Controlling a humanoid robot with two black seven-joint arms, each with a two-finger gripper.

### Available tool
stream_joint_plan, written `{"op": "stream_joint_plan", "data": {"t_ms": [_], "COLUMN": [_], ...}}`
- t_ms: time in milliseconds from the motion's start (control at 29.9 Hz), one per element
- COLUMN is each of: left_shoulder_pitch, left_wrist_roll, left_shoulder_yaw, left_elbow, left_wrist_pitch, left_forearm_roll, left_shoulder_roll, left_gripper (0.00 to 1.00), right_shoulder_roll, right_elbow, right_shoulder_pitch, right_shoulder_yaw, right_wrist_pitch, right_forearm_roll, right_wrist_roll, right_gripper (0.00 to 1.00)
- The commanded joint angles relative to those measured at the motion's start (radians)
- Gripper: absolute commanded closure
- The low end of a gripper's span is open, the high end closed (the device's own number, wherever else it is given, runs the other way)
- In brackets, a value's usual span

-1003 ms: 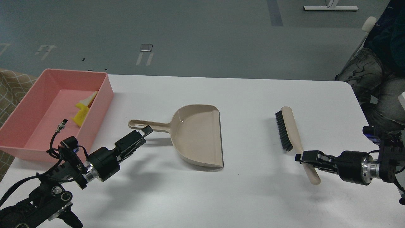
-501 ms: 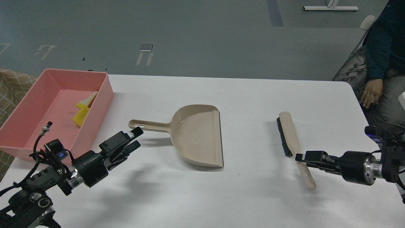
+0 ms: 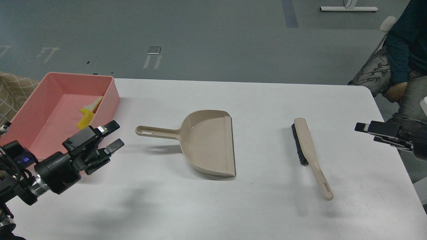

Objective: Sweep and dump garbage into bin

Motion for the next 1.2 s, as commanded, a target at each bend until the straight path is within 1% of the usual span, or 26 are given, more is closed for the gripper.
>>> {"op": "stream_joint_plan", "data": {"t_ms": [0, 33, 100, 134, 167, 234, 267, 301, 368, 401, 435, 468, 501, 568, 602, 635, 702, 735, 769, 836, 869, 903, 969, 1036, 1103, 1170], "left_shoulder_pitch": [-0.021, -0.057, -0.11, -0.165, -0.192, -0.304, -0.335, -0.395, -0.449, -0.505, -0.579, -0.623, -0.716, -0.803, -0.876, -0.907, -1.001, -1.021, -1.064, -1.099, -1.131, -1.154, -1.174, -1.184, -1.187, -1.184], "left_wrist_roll": [0.0, 0.021, 0.05, 0.076, 0.085, 0.105, 0.107, 0.117, 0.133, 0.154, 0.168, 0.173, 0.174, 0.176, 0.174, 0.174, 0.173, 0.173, 0.173, 0.173, 0.173, 0.173, 0.173, 0.171, 0.171, 0.17], "left_shoulder_yaw": [-0.158, -0.195, -0.218, -0.229, -0.232, -0.227, -0.221, -0.218, -0.215, -0.201, -0.159, -0.131, -0.065, 0.001, 0.064, 0.09, 0.153, 0.162, 0.181, 0.193, 0.199, 0.198, 0.198, 0.199, 0.201, 0.213], "left_elbow": [0.001, 0.002, 0.007, 0.014, 0.022, 0.071, 0.082, 0.103, 0.137, 0.181, 0.226, 0.25, 0.307, 0.372, 0.433, 0.464, 0.588, 0.619, 0.675, 0.732, 0.792, 0.842, 0.899, 0.926, 0.959, 0.967], "left_wrist_pitch": [-0.008, -0.008, -0.008, -0.008, -0.008, -0.008, -0.008, -0.008, -0.008, -0.008, -0.008, -0.008, -0.008, -0.008, -0.008, -0.008, -0.008, -0.008, -0.008, -0.007, -0.007, -0.008, -0.008, -0.008, -0.004, -0.006], "left_forearm_roll": [-0.107, -0.137, -0.164, -0.189, -0.205, -0.258, -0.265, -0.265, -0.265, -0.265, -0.265, -0.265, -0.265, -0.266, -0.268, -0.268, -0.269, -0.269, -0.269, -0.269, -0.269, -0.271, -0.289, -0.309, -0.349, -0.355], "left_shoulder_roll": [0.0, 0.004, 0.01, 0.021, 0.029, 0.05, 0.052, 0.055, 0.052, 0.04, 0.027, 0.017, -0.008, -0.032, -0.058, -0.069, -0.115, -0.135, -0.181, -0.232, -0.27, -0.302, -0.353, -0.388, -0.456, -0.497], "left_gripper": [0.02, 0.02, 0.02, 0.02, 0.02, 0.02, 0.02, 0.02, 0.02, 0.02, 0.02, 0.02, 0.02, 0.02, 0.02, 0.02, 0.02, 0.02, 0.02, 0.02, 0.02, 0.02, 0.02, 0.02, 0.02, 0.02], "right_shoulder_roll": [0.01, 0.016, 0.039, 0.073, 0.093, 0.176, 0.199, 0.235, 0.271, 0.303, 0.341, 0.36, 0.39, 0.418, 0.456, 0.478, 0.559, 0.576, 0.611, 0.653, 0.688, 0.717, 0.753, 0.774, 0.817, 0.848], "right_elbow": [-0.031, -0.058, -0.097, -0.144, -0.17, -0.279, -0.304, -0.346, -0.387, -0.416, -0.436, -0.443, -0.459, -0.479, -0.502, -0.514, -0.563, -0.575, -0.603, -0.627, -0.652, -0.673, -0.698, -0.718, -0.768, -0.801], "right_shoulder_pitch": [0.038, 0.048, 0.058, 0.071, 0.077, 0.133, 0.15, 0.185, 0.219, 0.248, 0.273, 0.281, 0.285, 0.287, 0.29, 0.293, 0.328, 0.338, 0.353, 0.362, 0.368, 0.373, 0.374, 0.381, 0.385, 0.385], "right_shoulder_yaw": [0.113, 0.166, 0.228, 0.281, 0.305, 0.369, 0.374, 0.38, 0.385, 0.389, 0.398, 0.406, 0.429, 0.458, 0.484, 0.495, 0.51, 0.514, 0.521, 0.532, 0.549, 0.562, 0.572, 0.573, 0.573, 0.573], "right_wrist_pitch": [0.0, 0.0, 0.0, 0.0, 0.0, 0.0, 0.0, 0.0, 0.0, 0.0, 0.0, 0.0, 0.0, 0.0, 0.0, 0.0, 0.0, 0.0, 0.0, -0.021, -0.04, -0.05, -0.058, -0.063, -0.075, -0.087], "right_forearm_roll": [-0.003, -0.003, -0.001, -0.001, -0.001, 0.002, 0.002, 0.002, 0.003, 0.005, 0.005, 0.005, 0.005, 0.005, 0.005, 0.005, 0.005, 0.006, 0.007, 0.008, 0.025, 0.052, 0.115, 0.164, 0.244, 0.264], "right_wrist_roll": [0.004, 0.004, 0.004, 0.004, 0.004, 0.004, 0.004, 0.004, 0.004, 0.004, 0.006, 0.006, 0.007, 0.007, 0.007, 0.007, 0.007, 0.009, 0.01, 0.018, 0.026, 0.029, 0.029, 0.029, 0.029, 0.03], "right_gripper": [0.06, 0.06, 0.06, 0.06, 0.06, 0.04, 0.04, 0.04, 0.04, 0.04, 0.04, 0.04, 0.04, 0.04, 0.04, 0.04, 0.05, 0.05, 0.05, 0.05, 0.05, 0.05, 0.05, 0.05, 0.05, 0.04]}}
